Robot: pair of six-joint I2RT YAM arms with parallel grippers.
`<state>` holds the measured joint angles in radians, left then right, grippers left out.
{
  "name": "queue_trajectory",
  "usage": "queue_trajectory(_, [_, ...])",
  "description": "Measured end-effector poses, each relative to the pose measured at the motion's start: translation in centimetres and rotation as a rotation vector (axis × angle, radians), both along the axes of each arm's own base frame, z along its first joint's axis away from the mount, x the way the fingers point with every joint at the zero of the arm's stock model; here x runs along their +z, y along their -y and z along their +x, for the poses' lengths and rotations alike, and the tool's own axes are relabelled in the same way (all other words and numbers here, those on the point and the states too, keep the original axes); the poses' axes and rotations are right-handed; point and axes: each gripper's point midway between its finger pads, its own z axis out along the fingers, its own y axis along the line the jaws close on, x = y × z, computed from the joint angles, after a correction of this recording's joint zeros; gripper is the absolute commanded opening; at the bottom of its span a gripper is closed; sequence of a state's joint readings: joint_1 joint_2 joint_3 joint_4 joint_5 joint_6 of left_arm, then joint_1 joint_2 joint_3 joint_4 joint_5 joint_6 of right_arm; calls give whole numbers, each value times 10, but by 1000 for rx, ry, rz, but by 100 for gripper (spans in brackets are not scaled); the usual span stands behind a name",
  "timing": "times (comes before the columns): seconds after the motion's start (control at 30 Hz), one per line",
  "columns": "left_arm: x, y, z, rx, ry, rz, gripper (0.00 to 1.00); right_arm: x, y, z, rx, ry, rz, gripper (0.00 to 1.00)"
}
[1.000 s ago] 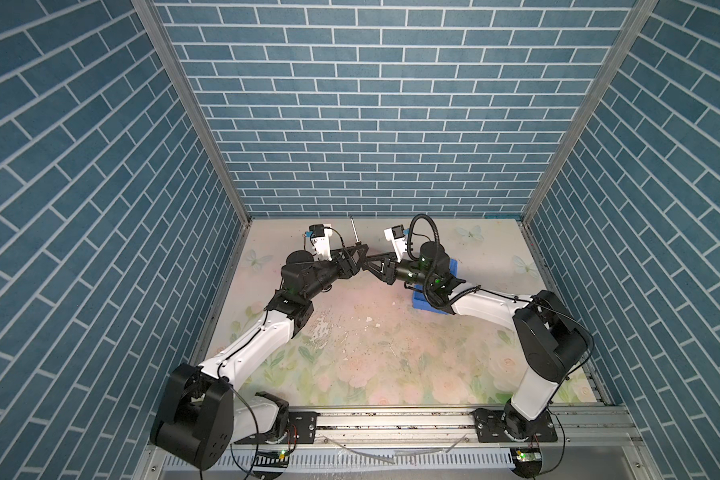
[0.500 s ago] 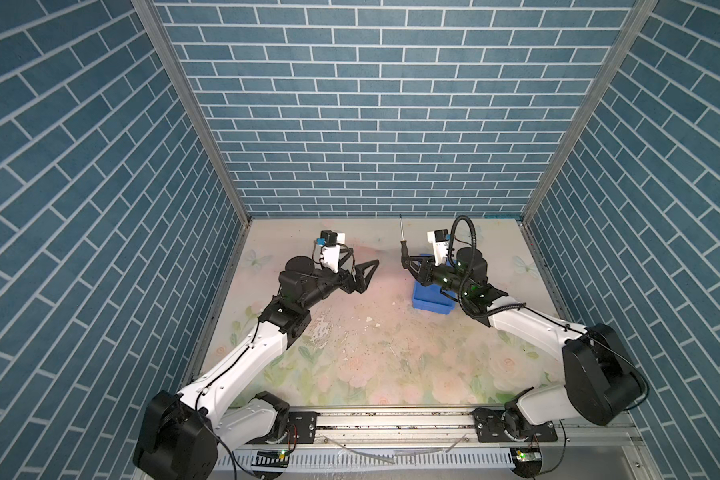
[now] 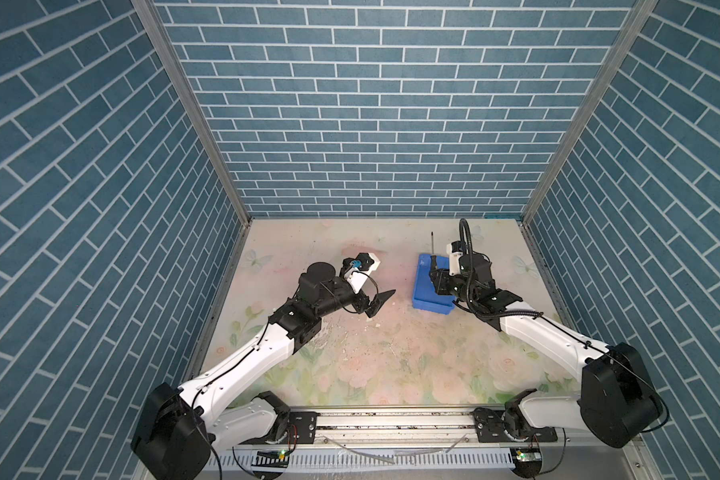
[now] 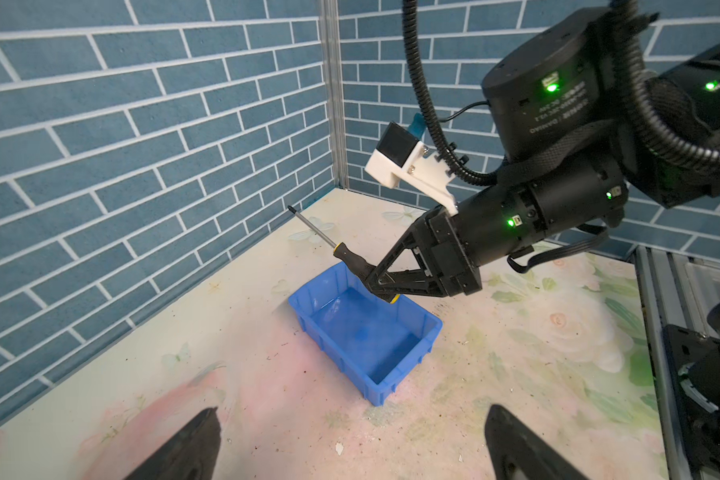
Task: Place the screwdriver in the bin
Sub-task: 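Carry the screwdriver over the blue bin with the right gripper while the left arm withdraws, then lower the screwdriver into the blue bin and open the right gripper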
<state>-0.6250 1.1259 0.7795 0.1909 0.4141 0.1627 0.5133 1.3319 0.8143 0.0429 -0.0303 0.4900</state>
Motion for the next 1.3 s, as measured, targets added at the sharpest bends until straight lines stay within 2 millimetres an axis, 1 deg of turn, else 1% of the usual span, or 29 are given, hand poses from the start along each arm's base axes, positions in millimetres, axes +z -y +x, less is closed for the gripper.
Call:
queue_trajectory(0.07, [-3,4,-4,-24,8,17,100,-9,6,0,-18,-28,-24,0])
queue_trajectory(0.2, [-10,13,-9,-65,7,57,100,-43,14,-2,-39,-123,-91,0])
queue_trajectory(0.3, [-15,18,-11,-86,4,85,100,-64,18,-5,-38,-180,-136,0])
queue_trajectory(0.4, [-19,21,-13,-100,1,106,100,-77,20,-6,-31,-212,-175,0])
queue_trajectory(0.73, [-26,21,-16,-107,-5,140,100,-99,15,8,-8,-259,-223,0])
queue_trajectory(0.77, [-27,20,-16,-106,-7,143,100,-100,15,9,-5,-259,-227,3])
queue_trajectory(0.87, [-27,20,-15,-101,-5,145,100,-100,14,11,-1,-256,-231,25])
queue_trajectory(0.97, [-27,18,-13,-88,-2,149,100,-99,14,12,-1,-251,-226,40])
queue_trajectory(1.03, [-27,17,-11,-76,1,152,100,-94,13,13,6,-233,-224,48])
queue_trajectory(1.1, [-27,17,-9,-66,4,154,100,-83,12,15,5,-203,-209,52])
queue_trajectory(1.17, [-26,16,-8,-56,11,151,100,-67,11,18,2,-155,-184,57])
queue_trajectory(1.3, [-24,16,-5,-44,19,145,100,-38,13,21,-10,-68,-141,60])
